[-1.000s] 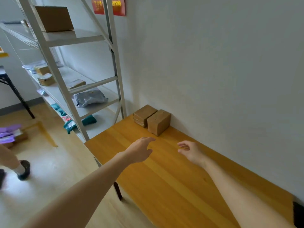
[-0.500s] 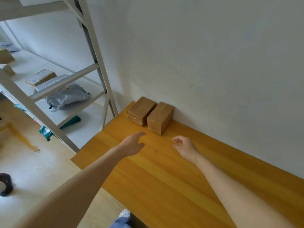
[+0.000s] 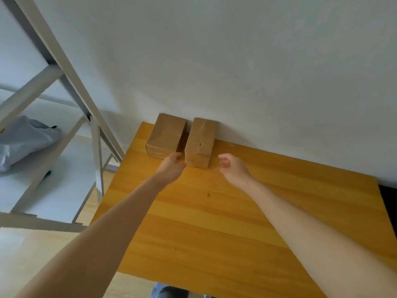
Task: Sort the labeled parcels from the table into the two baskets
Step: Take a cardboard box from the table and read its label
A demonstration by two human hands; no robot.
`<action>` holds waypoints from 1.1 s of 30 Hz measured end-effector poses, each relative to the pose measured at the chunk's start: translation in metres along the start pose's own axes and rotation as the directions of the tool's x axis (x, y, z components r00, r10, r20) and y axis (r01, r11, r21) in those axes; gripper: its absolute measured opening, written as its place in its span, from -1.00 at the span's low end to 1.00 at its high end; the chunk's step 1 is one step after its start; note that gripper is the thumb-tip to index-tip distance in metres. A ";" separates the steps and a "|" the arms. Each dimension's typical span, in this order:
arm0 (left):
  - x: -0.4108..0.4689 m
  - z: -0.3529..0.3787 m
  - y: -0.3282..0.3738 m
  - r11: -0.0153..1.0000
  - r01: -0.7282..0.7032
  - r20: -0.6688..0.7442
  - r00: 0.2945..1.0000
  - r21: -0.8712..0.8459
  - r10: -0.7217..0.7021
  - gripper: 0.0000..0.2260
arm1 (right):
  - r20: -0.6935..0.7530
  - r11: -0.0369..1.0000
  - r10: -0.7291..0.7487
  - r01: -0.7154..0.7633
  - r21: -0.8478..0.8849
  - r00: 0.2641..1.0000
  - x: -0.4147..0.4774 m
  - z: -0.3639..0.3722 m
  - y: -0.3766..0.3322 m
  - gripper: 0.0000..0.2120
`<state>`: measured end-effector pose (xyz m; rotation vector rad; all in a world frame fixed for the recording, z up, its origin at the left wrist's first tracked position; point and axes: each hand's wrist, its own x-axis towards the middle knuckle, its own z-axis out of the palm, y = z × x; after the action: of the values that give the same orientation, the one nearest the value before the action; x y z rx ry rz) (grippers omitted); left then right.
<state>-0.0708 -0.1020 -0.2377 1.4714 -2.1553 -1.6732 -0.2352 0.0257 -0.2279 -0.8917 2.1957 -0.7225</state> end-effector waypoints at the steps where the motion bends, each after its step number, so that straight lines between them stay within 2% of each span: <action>1: 0.006 -0.001 -0.001 1.000 -0.005 0.007 1.000 -0.011 0.005 -0.54 | -0.007 1.000 0.016 -0.016 0.000 1.000 0.004 0.002 -0.004 -0.59; 4: 0.021 0.001 -0.005 0.999 -0.014 0.030 0.999 -0.031 0.015 -0.56 | -0.030 0.999 0.054 -0.054 0.004 0.998 0.019 0.010 -0.018 -0.51; 6: 0.028 0.004 -0.008 0.988 0.049 0.040 0.998 -0.145 -0.044 -0.57 | -0.049 0.997 0.071 -0.070 0.025 0.996 0.029 0.018 -0.026 -0.46; 9: 0.037 0.012 -0.012 0.852 0.254 0.090 0.967 -0.457 -0.240 -0.58 | -0.092 0.995 0.083 -0.076 0.069 0.992 0.042 0.031 -0.035 -0.37; 11: 0.046 0.016 -0.014 0.770 0.340 0.131 0.938 -0.540 -0.322 -0.58 | -0.133 0.991 0.112 -0.102 0.084 0.985 0.052 0.036 -0.040 -0.28; 16: 0.067 0.029 -0.016 0.708 0.423 0.202 0.903 -0.566 -0.378 -0.55 | -0.170 0.975 0.211 -0.195 0.107 0.963 0.071 0.041 -0.038 -0.12; 19: 0.077 0.036 -0.018 0.702 0.448 0.218 0.892 -0.555 -0.397 -0.51 | -0.153 0.960 0.244 -0.216 0.178 0.958 0.077 0.043 -0.033 -0.13; 21: 0.081 0.040 -0.020 0.703 0.452 0.221 0.890 -0.549 -0.400 -0.56 | -0.139 0.951 0.245 -0.209 0.228 0.960 0.077 0.045 -0.029 -0.16; 23: 0.084 0.043 -0.021 0.739 0.443 0.218 0.896 -0.507 -0.388 -0.58 | -0.132 0.936 0.267 -0.225 0.271 0.955 0.077 0.046 -0.024 -0.19; 26: 0.087 0.047 -0.019 0.809 0.406 0.208 0.914 -0.426 -0.349 -0.45 | -0.114 0.875 0.362 -0.295 0.385 0.925 0.078 0.044 -0.015 -0.18; 33: 0.079 0.048 -0.011 0.831 0.391 0.219 0.919 -0.397 -0.328 -0.25 | -0.089 0.783 0.427 -0.319 0.534 0.900 0.063 0.033 -0.001 -0.13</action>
<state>-0.1331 -0.1201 -0.3044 1.7270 -1.4556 -2.2575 -0.2454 -0.0302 -0.2709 -0.1004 2.0974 -1.1553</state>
